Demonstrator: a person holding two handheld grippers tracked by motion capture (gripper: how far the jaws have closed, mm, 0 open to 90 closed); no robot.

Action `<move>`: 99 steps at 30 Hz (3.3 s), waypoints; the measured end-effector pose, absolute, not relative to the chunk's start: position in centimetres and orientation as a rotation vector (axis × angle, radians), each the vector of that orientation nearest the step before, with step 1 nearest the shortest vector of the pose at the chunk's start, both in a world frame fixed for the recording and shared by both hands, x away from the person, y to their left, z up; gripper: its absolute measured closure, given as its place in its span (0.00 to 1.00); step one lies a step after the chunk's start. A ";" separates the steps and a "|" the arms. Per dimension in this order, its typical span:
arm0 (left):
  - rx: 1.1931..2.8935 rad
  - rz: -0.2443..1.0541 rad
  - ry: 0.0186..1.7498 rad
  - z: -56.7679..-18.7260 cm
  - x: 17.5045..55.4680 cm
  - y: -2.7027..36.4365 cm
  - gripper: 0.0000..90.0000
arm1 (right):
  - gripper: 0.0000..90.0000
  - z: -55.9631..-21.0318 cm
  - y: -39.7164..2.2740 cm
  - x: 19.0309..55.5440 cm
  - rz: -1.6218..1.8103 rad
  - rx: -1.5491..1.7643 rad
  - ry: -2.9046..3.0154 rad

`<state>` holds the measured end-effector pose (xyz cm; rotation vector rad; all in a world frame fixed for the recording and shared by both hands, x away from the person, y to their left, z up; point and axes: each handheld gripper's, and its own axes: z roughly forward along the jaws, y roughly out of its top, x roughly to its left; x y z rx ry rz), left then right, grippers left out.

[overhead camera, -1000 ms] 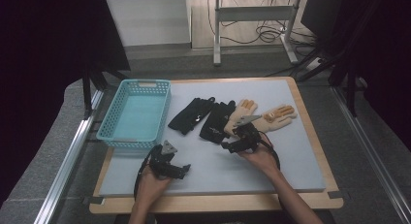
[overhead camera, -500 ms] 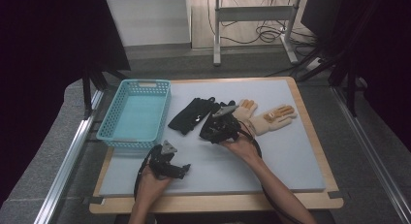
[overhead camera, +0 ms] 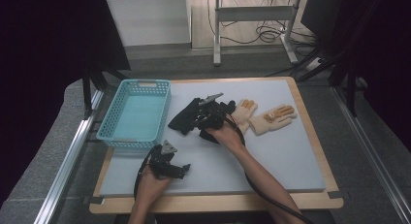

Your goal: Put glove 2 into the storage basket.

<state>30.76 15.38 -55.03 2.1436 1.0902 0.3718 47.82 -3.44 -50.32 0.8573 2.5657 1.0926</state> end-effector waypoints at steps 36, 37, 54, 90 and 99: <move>2.143 0.373 1.090 -55.0 30.8 15.4 0.02 | 0.96 -50.3 -1.6 50.3 1.106 0.891 2.561; 2.143 0.372 1.090 -55.0 30.8 15.4 0.02 | 0.96 -50.0 -1.6 50.1 1.112 0.881 2.562; 2.145 0.374 1.088 -55.0 30.8 15.4 0.02 | 0.96 -44.2 -5.4 45.8 1.226 0.710 2.577; 2.134 0.376 1.095 -55.0 30.8 15.3 0.03 | 0.65 -48.1 -18.2 35.1 1.204 0.728 2.635; 2.139 0.376 1.092 -55.0 30.8 15.4 0.03 | 0.79 -50.7 -19.9 35.8 1.102 0.900 2.584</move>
